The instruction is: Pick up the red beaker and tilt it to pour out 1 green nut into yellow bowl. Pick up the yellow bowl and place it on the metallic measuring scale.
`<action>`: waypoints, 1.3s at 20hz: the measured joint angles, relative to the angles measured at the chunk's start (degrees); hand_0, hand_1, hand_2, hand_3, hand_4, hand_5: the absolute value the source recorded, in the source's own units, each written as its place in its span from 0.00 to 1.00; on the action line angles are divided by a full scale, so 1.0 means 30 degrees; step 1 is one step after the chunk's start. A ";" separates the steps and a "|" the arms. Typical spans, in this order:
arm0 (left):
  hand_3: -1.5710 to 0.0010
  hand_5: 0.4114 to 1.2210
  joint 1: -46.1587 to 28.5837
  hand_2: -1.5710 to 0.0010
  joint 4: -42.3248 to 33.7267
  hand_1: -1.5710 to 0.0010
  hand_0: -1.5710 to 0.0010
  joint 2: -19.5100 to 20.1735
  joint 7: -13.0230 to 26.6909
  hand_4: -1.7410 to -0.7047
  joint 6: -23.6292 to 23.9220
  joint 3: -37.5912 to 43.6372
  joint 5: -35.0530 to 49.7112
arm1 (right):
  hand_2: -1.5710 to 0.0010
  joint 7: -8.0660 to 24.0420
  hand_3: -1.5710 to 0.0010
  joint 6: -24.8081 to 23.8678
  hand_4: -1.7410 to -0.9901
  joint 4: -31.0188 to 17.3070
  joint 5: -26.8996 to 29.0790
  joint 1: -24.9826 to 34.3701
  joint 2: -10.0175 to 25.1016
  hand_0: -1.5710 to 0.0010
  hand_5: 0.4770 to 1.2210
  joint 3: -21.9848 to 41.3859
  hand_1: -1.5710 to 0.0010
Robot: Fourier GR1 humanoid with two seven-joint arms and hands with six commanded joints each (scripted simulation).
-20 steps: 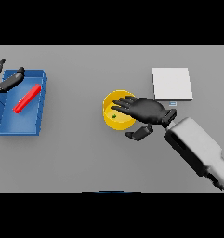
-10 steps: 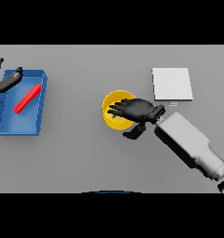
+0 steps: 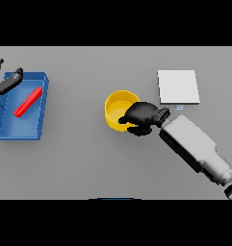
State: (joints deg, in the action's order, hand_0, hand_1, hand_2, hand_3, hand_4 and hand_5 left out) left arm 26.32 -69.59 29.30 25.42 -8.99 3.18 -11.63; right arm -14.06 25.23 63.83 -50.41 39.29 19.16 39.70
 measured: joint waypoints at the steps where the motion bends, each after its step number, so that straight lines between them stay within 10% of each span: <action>1: 1.00 0.37 -0.0046 1.00 0.0056 1.00 1.00 -0.0024 -0.0030 0.92 0.0008 -0.0076 -0.0084 | 0.28 0.0066 0.38 -0.0065 0.17 0.0095 -0.0037 -0.0008 0.0036 0.23 0.88 0.0132 0.24; 9: 1.00 0.36 0.0016 1.00 0.0038 1.00 1.00 -0.0008 -0.0050 0.93 -0.0079 -0.0151 -0.0112 | 0.12 0.0283 0.24 0.1163 0.03 0.0929 0.0735 0.0163 0.0462 0.04 0.98 -0.0019 0.04; 26: 1.00 0.38 -0.0252 1.00 -0.0700 1.00 1.00 -0.0001 0.0371 0.88 -0.0263 0.0217 0.0617 | 0.04 0.3289 0.25 0.2710 0.00 0.4818 0.1994 0.0177 0.3847 0.01 1.00 -0.2919 0.00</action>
State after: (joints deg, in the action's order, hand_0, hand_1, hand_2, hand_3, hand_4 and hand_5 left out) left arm 25.56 -71.69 29.29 26.54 -9.78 3.84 -9.78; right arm -4.20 33.36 78.28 -44.42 39.82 30.71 30.94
